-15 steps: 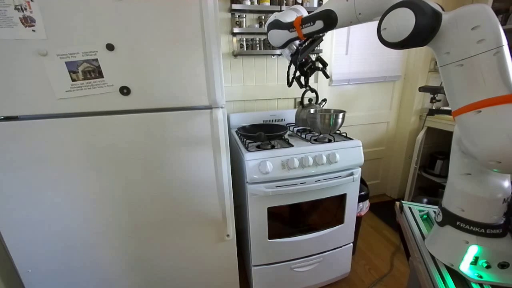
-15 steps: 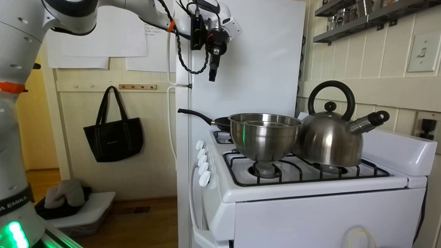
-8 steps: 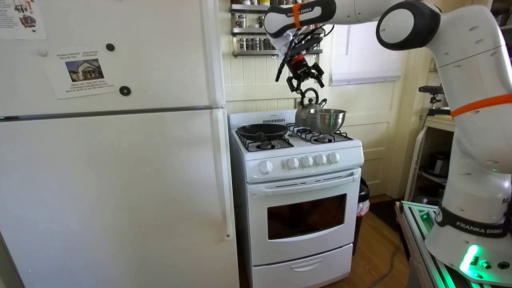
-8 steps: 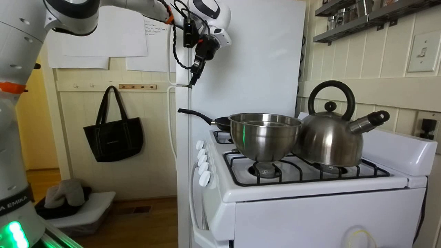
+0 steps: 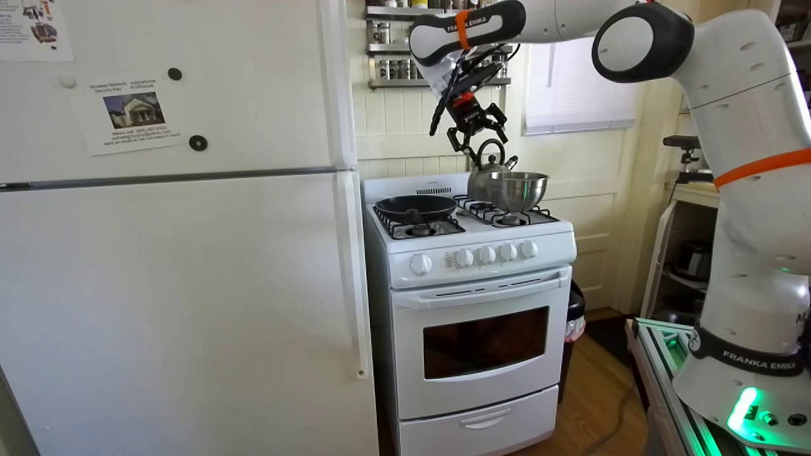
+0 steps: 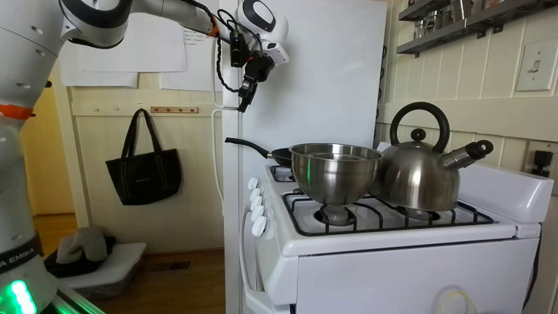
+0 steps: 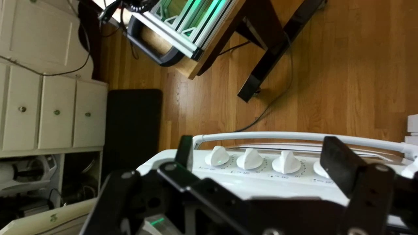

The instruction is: Move the silver bowl and the pan away

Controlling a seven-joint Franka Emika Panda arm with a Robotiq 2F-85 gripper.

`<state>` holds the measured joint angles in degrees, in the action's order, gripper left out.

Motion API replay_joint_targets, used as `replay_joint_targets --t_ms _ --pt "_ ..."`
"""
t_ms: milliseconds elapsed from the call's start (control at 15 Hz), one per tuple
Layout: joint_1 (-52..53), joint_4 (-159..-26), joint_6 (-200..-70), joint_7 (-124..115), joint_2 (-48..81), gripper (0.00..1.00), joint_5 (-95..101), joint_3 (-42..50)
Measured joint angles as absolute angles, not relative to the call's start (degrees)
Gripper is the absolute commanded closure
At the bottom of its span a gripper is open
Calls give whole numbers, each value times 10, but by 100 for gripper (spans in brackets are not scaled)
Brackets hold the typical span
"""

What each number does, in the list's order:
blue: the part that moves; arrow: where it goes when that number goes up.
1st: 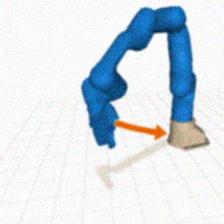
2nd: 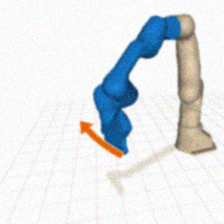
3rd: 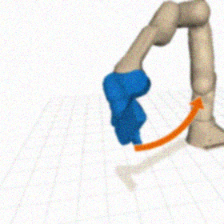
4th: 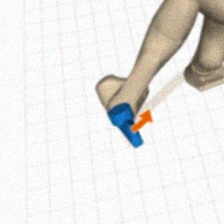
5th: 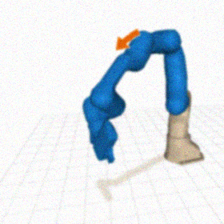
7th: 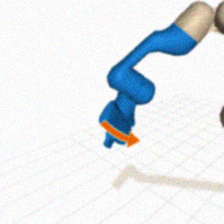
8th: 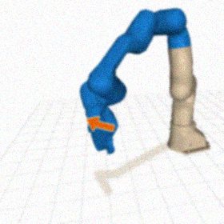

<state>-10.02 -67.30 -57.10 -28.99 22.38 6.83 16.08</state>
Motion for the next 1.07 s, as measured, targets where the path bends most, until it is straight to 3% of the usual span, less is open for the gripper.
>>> replay_joint_targets --t_ms 533,1067 --pt "-136 -687 -562 -458 239 0 -178 167" --pt "-149 -740 -665 -562 253 0 -367 147"
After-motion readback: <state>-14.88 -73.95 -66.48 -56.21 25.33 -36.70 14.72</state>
